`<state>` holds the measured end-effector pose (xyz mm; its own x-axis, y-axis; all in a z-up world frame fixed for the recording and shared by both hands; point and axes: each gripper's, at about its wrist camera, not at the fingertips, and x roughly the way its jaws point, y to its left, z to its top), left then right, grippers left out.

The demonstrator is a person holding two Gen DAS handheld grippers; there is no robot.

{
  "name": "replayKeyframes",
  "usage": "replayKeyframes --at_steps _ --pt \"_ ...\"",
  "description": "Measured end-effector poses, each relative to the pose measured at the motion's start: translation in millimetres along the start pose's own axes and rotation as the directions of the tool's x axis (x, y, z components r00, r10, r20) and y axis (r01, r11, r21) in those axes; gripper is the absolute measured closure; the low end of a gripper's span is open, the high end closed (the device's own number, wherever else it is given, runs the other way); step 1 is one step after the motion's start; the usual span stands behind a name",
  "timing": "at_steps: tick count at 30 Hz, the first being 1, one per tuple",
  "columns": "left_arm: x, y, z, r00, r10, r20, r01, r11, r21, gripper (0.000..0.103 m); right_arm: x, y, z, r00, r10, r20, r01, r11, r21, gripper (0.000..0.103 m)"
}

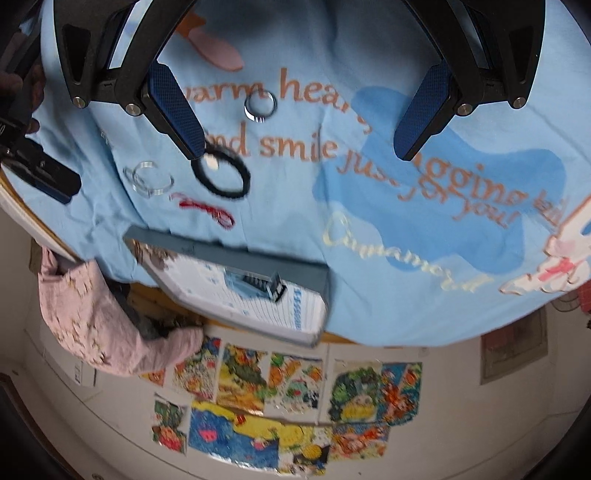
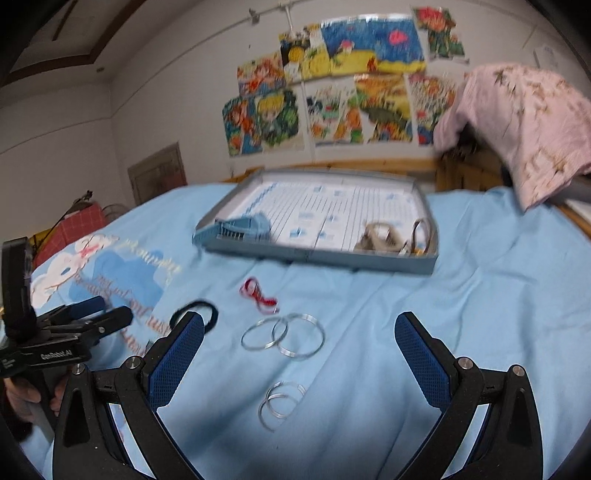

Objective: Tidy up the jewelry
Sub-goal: 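Grasp the silver ring with the left tool while the right tool reaches the silver hoops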

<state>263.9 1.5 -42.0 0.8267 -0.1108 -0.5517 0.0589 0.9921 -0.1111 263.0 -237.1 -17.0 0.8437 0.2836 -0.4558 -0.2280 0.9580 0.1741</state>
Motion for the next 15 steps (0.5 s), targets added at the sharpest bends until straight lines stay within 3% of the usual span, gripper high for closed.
replayKeyframes --at_steps 3,5,11,15 --pt "1.8 -0.7 -6.9 0.999 -0.031 -0.011 0.031 0.999 0.014 0.0 4.1 1.9 -6.8 0.999 0.038 -0.029 -0.039 0.999 -0.016 0.006" --pt "1.0 -2.3 -10.1 0.998 -0.058 -0.008 0.058 0.998 0.027 0.0 6.0 5.6 -9.7 0.998 0.055 -0.043 -0.056 0.998 -0.034 0.023" --pt "7.1 -10.0 -14.7 0.992 -0.114 -0.049 0.117 0.991 0.067 0.021 19.4 18.4 -20.8 0.984 0.105 -0.146 -0.117 0.99 -0.078 0.048" --pt "15.0 -11.1 -16.7 0.987 -0.136 -0.084 0.142 0.987 0.069 0.034 22.2 23.0 -28.7 0.976 0.1 -0.193 -0.119 0.989 -0.086 0.05"
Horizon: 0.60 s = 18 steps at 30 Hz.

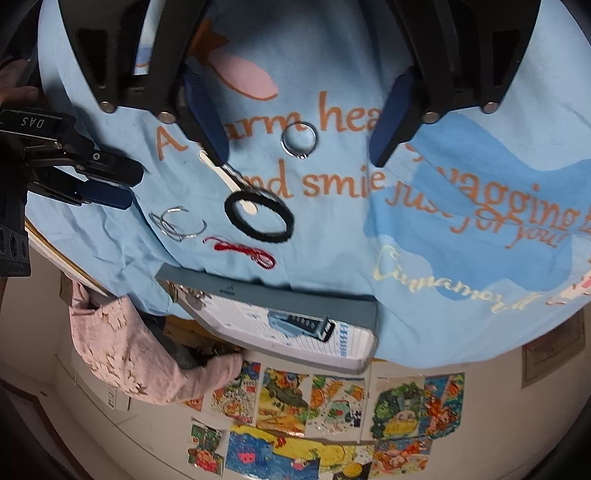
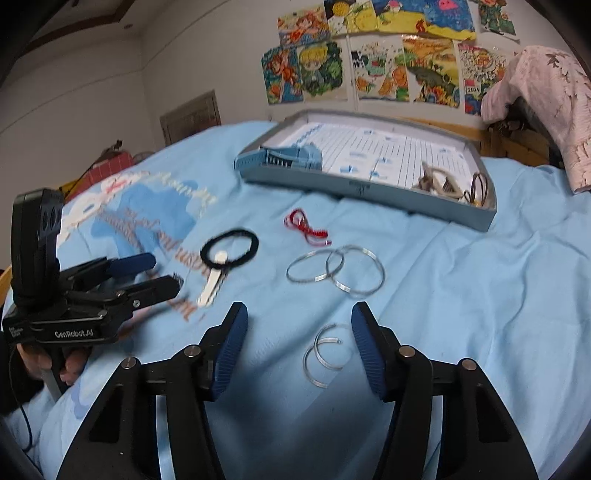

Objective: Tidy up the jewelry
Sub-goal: 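Grasp the silver ring with the left tool while the right tool reaches the silver hoops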

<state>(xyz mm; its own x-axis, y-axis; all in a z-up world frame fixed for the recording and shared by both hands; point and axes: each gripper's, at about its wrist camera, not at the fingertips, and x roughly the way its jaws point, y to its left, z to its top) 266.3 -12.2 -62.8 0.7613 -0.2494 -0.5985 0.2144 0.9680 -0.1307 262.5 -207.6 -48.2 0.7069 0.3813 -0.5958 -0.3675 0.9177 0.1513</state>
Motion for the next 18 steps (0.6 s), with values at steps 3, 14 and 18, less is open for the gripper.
replayKeyframes --at_steps 3,14,18 --pt "5.9 1.6 -1.3 1.0 -0.014 -0.025 0.014 1.0 -0.008 0.04 1.9 -0.1 -3.8 1.0 -0.008 -0.019 0.008 1.0 0.012 0.05" --pt "13.3 4.0 -3.4 0.998 -0.028 -0.055 0.026 0.999 -0.033 0.063 5.6 -8.2 -9.5 0.998 -0.023 -0.06 0.029 0.996 0.088 0.058" --pt "14.6 4.3 -3.9 0.997 -0.036 -0.062 0.034 0.999 -0.035 0.074 6.4 -8.4 -10.5 0.997 -0.021 -0.068 0.028 0.994 0.102 0.063"
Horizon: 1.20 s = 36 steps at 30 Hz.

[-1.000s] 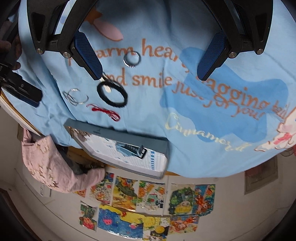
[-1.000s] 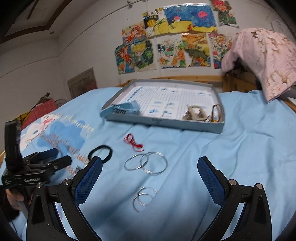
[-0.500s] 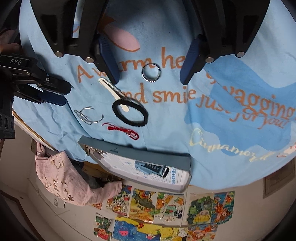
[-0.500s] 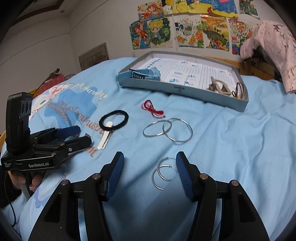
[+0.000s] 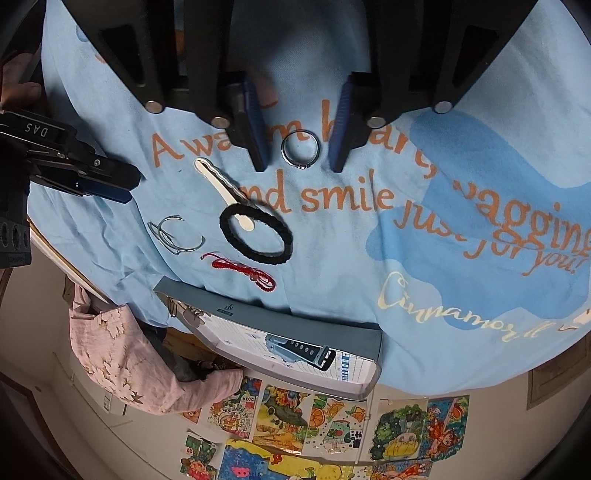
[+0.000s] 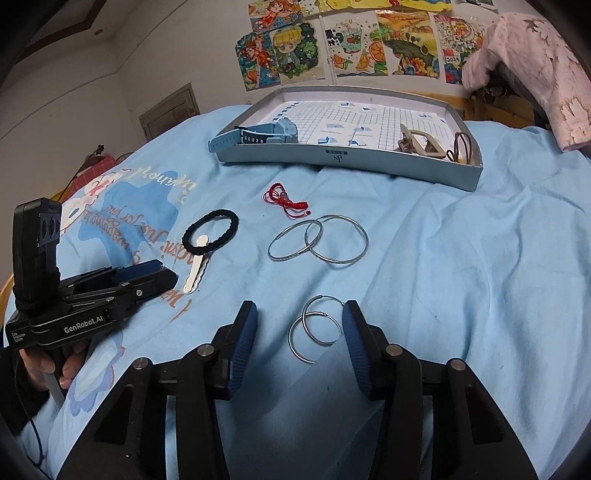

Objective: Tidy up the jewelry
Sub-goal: 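Grasp the silver ring with the left tool while the right tool reaches the silver hoops, then lift the silver ring with the left tool while the right tool grasps the silver hoops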

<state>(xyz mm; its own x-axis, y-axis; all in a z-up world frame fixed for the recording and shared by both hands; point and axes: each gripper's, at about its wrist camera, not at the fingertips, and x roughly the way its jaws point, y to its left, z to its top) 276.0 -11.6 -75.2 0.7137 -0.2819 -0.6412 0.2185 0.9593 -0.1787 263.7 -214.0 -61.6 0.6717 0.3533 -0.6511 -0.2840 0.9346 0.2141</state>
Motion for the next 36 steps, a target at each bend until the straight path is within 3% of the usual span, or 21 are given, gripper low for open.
replayKeyframes --at_steps 3,7,13,24,36 --pt "0.1 0.1 -0.1 1.0 -0.001 -0.001 0.001 1.0 -0.001 0.083 1.5 -0.4 -0.9 1.0 0.011 -0.006 -0.011 1.0 0.013 0.07" --pt "0.6 -0.6 -0.5 1.0 -0.003 0.0 0.003 1.0 0.001 0.083 5.1 3.5 -2.7 0.999 0.042 -0.017 -0.042 0.999 0.021 0.085" --pt "-2.6 -4.3 -2.7 1.0 -0.019 0.021 0.019 1.0 0.013 0.083 5.1 8.0 -3.9 0.998 0.059 -0.012 -0.059 0.998 0.019 0.092" --pt "-6.9 -7.4 -3.9 0.999 -0.027 0.032 0.026 0.999 0.028 0.083 -7.4 6.8 -5.7 0.995 0.098 0.008 -0.098 0.993 0.059 0.097" --pt "-19.9 -16.3 -11.4 0.998 -0.058 0.038 0.057 0.997 0.046 0.083 -26.0 8.1 -11.6 0.997 0.075 0.023 -0.076 0.996 0.035 0.1"
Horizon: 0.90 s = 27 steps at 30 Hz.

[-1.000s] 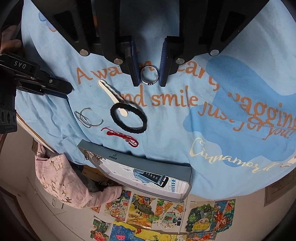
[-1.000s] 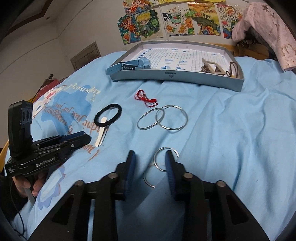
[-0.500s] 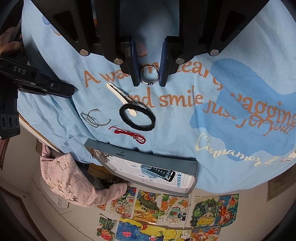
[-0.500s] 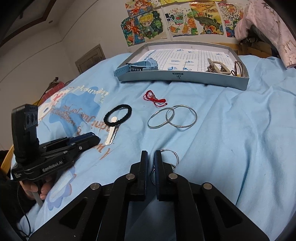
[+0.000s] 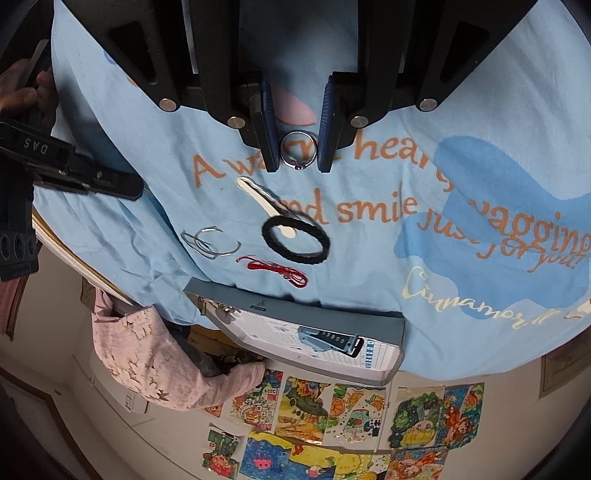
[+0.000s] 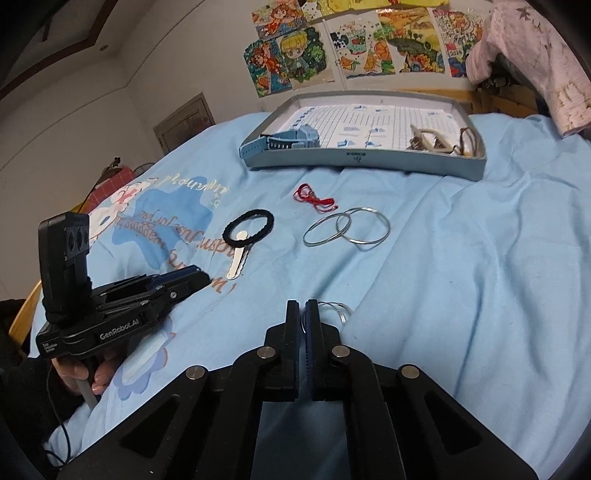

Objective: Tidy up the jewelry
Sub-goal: 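Lift the silver ring with the left tool while the right tool grasps the silver hoops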

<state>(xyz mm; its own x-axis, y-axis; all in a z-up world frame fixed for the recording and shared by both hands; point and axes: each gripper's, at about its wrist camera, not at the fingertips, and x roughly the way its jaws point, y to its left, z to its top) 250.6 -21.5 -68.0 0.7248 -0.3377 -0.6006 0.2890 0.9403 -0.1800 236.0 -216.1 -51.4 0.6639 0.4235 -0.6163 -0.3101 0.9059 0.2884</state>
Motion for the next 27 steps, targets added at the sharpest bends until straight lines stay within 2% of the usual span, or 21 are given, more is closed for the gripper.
replayKeyframes --at_steps 3,7,13,15,17,25,27 --pt "-0.5 -2.2 -1.0 1.0 0.001 -0.004 -0.001 1.0 0.006 0.083 -2.7 0.4 -0.2 0.998 -0.063 0.003 0.063 0.998 -0.026 0.1" --pt "-3.7 -3.9 -2.8 1.0 -0.009 -0.005 0.009 1.0 0.0 0.083 7.0 -0.7 -3.5 0.994 -0.091 -0.066 0.089 0.995 -0.044 0.099" --pt "-6.1 -9.3 -4.6 1.0 -0.019 -0.005 0.019 1.0 0.018 0.083 10.7 1.9 -4.7 0.989 -0.123 -0.086 0.117 0.991 -0.068 0.098" --pt "-5.6 -9.5 -5.1 1.0 -0.021 -0.008 0.021 1.0 0.02 0.083 10.1 4.1 -4.7 0.988 -0.132 -0.083 0.125 0.989 -0.081 0.095" --pt "-5.2 -9.1 -4.8 1.0 -0.023 -0.008 0.023 1.0 0.018 0.083 9.7 6.1 -4.7 0.988 -0.131 -0.085 0.123 0.988 -0.093 0.085" --pt "-4.9 -11.0 -4.4 1.0 -0.009 -0.012 0.009 1.0 0.025 0.083 9.1 10.7 -5.3 0.981 -0.173 -0.092 0.159 0.977 -0.138 0.083" --pt "-4.1 -12.2 -4.3 1.0 -0.006 -0.016 0.007 1.0 0.028 0.083 9.9 10.5 -5.2 0.978 -0.185 -0.097 0.171 0.975 -0.141 0.079"
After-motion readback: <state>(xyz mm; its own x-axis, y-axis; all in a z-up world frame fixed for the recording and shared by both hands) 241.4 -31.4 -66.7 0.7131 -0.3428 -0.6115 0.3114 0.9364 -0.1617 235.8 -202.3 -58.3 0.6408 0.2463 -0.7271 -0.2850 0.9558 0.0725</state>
